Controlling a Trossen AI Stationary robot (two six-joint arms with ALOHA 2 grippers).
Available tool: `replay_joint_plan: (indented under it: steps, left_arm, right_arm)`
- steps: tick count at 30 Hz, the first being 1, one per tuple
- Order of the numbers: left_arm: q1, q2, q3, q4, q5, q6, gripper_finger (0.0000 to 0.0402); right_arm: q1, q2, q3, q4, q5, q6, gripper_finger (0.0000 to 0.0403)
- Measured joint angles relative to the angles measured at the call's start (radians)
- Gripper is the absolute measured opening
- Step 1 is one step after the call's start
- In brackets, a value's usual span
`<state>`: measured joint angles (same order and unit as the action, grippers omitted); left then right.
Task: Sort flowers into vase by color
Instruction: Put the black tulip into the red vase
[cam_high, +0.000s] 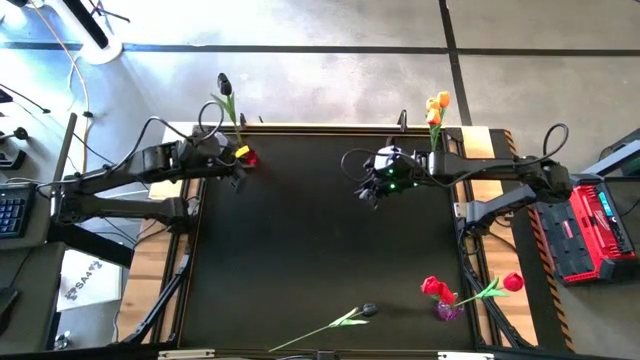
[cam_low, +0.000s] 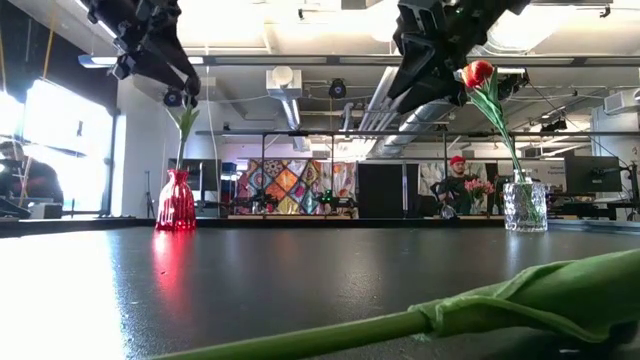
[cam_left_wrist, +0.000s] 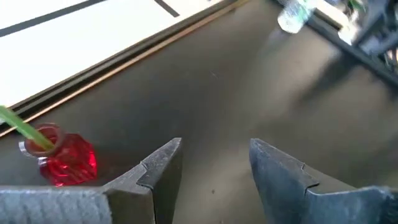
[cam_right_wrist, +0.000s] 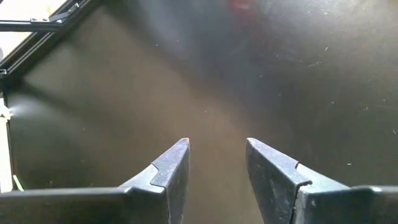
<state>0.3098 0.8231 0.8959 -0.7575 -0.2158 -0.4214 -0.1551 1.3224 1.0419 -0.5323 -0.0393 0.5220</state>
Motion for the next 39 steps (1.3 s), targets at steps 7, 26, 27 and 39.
replay_joint_plan:
  steps: [7,26,27,39]
  left_arm:
    - [-0.072,0.072,0.000,0.005,0.008,0.012,0.0172]
    - [-0.302,0.392,0.000,0.269,0.133,-0.082,0.0172]
    - [-0.316,0.406,0.000,0.276,0.133,-0.097,0.0172]
    - [-0.463,0.564,0.000,0.476,0.140,-0.146,0.0172]
  right_arm:
    - [0.000,0.000,0.000,0.014,-0.001,-0.028,0.0145]
    - [-0.002,0.000,0.000,-0.099,0.005,-0.097,0.0145]
    - [-0.002,0.000,0.000,-0.099,0.008,-0.097,0.0145]
    - [0.017,0.000,0.000,-0.086,0.000,-0.104,0.0145]
